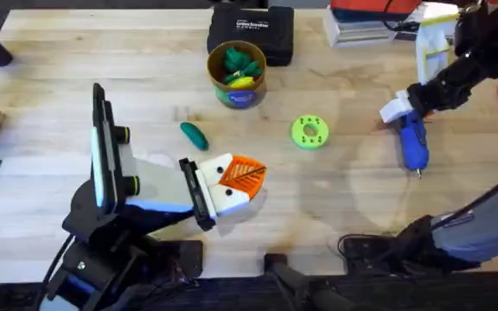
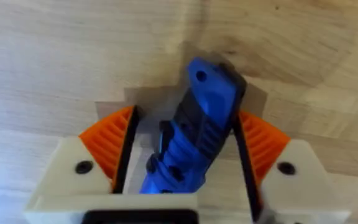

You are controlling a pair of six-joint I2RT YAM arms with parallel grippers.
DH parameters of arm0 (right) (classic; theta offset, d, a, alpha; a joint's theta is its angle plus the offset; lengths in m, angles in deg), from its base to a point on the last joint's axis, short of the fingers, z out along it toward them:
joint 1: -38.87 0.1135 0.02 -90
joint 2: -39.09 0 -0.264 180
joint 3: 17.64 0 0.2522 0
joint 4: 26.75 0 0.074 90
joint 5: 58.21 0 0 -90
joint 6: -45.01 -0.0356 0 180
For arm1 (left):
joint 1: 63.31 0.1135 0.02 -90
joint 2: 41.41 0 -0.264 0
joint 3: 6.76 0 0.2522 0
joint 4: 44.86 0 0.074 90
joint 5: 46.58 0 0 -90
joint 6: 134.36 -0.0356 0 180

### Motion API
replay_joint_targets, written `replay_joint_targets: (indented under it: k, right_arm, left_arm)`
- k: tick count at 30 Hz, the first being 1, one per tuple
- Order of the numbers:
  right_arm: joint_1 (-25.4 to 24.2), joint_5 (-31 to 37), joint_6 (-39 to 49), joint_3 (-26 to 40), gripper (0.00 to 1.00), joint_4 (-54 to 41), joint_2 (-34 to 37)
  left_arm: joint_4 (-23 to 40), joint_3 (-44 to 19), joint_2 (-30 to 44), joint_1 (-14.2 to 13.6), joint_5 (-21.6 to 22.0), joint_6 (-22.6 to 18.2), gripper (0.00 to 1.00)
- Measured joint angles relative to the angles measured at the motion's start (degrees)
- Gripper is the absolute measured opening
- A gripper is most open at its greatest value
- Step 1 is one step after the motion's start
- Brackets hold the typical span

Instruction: Pick up the gripper from the table and insert it into the empty holder that is missing its gripper. Then pick up a screw, insert it into the mounting hole, and use the screwdriver to tighten it. Finally, clean up the table by picking up the vegetable and placing it into the bucket.

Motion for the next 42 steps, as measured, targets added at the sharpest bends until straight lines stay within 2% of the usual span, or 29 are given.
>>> replay_joint_targets:
  k: [4, 8, 12, 16, 25, 30, 34, 42]
  right_arm:
    - [0.07, -0.31, 0.08, 0.0, 0.763, -0.18, 0.0]
    - [0.05, -0.08, 0.51, 0.0, 0.437, -0.2, 0.11]
    - [0.04, 0.29, 0.69, 0.0, 0.316, -0.2, 0.11]
    - [0.07, 0.57, 0.65, 0.0, 0.043, -0.29, 0.44]
    - [0.07, 0.57, 0.85, 0.71, 0.03, -1.06, 0.72]
    - [0.07, 0.57, -1.92, 2.11, 0.03, -0.2, -0.21]
    - [0.07, 0.55, -5.83, 2.25, 0.03, 0.65, -5.85]
    - [0.08, 0.52, -14.07, 2.76, 0.03, 0.35, -22.93]
  left_arm:
    - [0.02, 0.0, 0.0, 0.0, 0.0, 0.0, 0.012]
    - [0.02, 0.0, 0.0, 0.0, -0.01, 0.0, 0.012]
    - [0.0, 0.0, 0.0, 0.0, 0.01, 0.0, 0.012]
    - [0.0, 0.0, 0.0, 0.0, 0.0, 0.0, 0.012]
    - [0.0, 0.0, 0.0, 0.0, -0.01, 0.0, 0.012]
    - [0.0, 0.0, 0.0, 0.0, -0.01, -0.02, 0.012]
    - [0.0, 0.0, -0.02, 0.0, -0.01, -0.02, 0.012]
    - [0.0, 0.0, -0.01, 0.0, 0.01, -0.02, 0.012]
